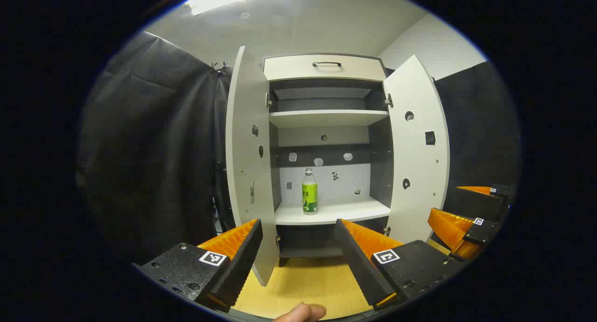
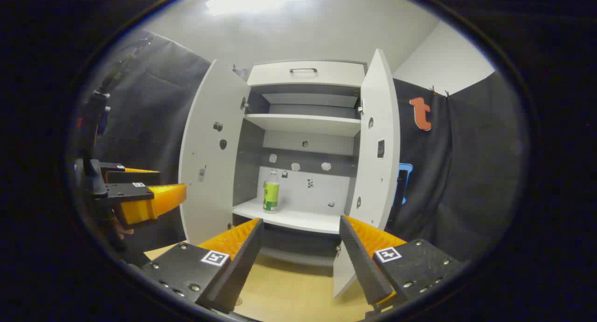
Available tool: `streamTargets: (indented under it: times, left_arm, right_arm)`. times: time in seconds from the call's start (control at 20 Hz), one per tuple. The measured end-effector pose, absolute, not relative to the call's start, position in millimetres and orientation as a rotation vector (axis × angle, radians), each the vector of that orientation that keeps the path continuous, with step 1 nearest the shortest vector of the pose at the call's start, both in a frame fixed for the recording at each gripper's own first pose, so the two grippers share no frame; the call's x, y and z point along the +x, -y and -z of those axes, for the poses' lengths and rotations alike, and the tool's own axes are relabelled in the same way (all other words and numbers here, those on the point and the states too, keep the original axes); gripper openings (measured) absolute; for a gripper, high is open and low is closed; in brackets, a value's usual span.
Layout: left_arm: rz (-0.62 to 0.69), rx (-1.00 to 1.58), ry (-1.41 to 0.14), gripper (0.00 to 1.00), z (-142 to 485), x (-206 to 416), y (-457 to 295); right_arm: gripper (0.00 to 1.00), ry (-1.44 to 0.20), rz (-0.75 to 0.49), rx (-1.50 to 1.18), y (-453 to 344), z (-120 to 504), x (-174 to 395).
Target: Grasp the bottle in the cabinet with the left hand and place it on the coaster, then close the right door with the right hand and the left door with the left hand.
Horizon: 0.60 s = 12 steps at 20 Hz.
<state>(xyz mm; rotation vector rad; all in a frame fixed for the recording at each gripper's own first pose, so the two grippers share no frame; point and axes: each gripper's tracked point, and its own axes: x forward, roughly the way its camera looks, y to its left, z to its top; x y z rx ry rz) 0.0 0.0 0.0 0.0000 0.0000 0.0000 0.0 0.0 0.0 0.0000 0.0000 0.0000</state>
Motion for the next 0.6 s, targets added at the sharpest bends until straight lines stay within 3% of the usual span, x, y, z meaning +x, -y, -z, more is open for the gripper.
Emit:
streamTargets:
  times: [0.3, 0.6]
  left_arm:
    - [-0.036, 0.013, 0.010, 0.98, -1, 0, 1]
    - [0.003, 0.000, 0.014, 0.98, 3, 22, 16]
  right_arm:
    - [0.93, 0.032, -0.040, 0.048, -1, 2, 6]
    - [0.98, 0.046, -0.050, 0.057, -3, 11, 20]
